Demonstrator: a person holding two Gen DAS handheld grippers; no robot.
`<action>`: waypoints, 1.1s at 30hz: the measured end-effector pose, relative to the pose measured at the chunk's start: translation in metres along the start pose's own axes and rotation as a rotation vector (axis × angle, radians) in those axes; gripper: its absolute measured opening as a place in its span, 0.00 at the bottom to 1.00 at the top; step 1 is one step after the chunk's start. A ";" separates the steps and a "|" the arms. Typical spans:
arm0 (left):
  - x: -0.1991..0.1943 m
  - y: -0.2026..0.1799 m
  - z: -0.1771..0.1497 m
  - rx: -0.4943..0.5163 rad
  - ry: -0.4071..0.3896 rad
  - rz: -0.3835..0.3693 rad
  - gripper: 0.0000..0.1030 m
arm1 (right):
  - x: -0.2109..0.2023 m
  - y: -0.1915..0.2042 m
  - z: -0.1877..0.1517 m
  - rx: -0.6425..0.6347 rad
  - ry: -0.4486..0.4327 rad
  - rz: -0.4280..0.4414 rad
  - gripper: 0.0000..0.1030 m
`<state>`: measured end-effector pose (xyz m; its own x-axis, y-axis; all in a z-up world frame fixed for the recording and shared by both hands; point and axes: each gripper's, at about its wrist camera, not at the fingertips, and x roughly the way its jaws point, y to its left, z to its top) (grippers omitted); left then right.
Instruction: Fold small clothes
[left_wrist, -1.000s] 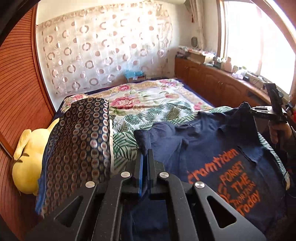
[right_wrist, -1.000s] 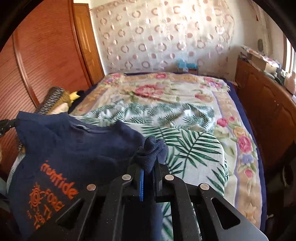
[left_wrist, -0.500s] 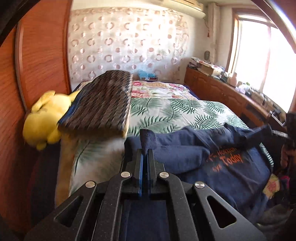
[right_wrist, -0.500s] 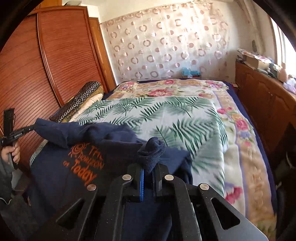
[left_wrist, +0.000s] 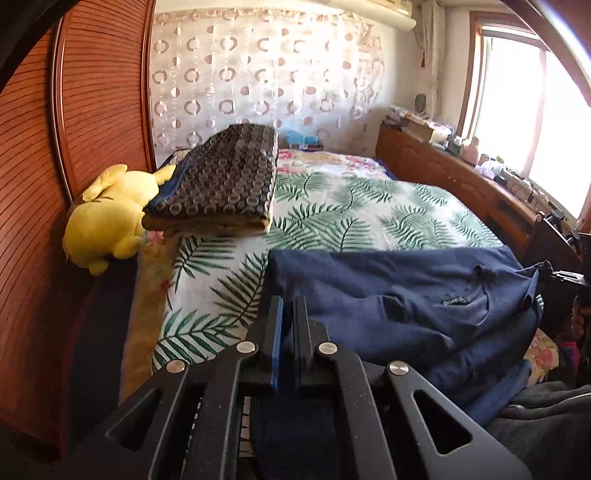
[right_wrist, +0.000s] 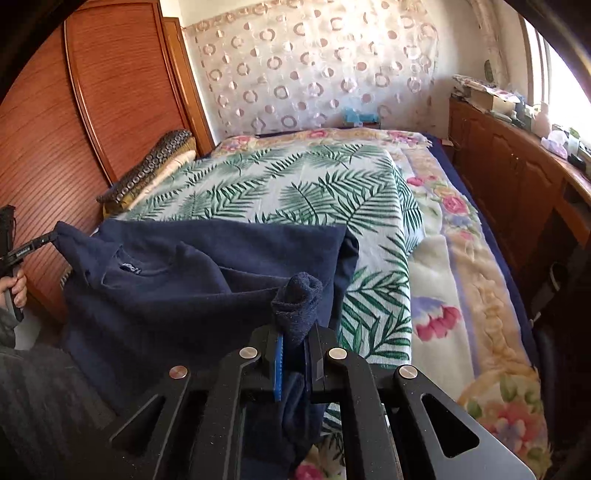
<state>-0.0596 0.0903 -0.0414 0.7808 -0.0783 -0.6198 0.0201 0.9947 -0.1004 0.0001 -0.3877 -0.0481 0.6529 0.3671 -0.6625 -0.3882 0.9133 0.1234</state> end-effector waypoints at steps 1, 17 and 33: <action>0.002 0.002 0.000 -0.007 0.002 -0.006 0.04 | 0.002 0.000 0.002 -0.001 0.006 -0.010 0.06; 0.041 -0.012 0.051 0.075 -0.032 -0.006 0.77 | -0.026 0.003 0.033 -0.048 -0.078 -0.112 0.44; 0.112 -0.005 0.074 0.117 0.073 0.042 0.77 | 0.053 0.006 0.070 -0.074 -0.013 -0.096 0.44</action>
<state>0.0740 0.0819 -0.0523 0.7352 -0.0372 -0.6768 0.0644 0.9978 0.0151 0.0776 -0.3505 -0.0308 0.6978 0.2816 -0.6586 -0.3705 0.9288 0.0045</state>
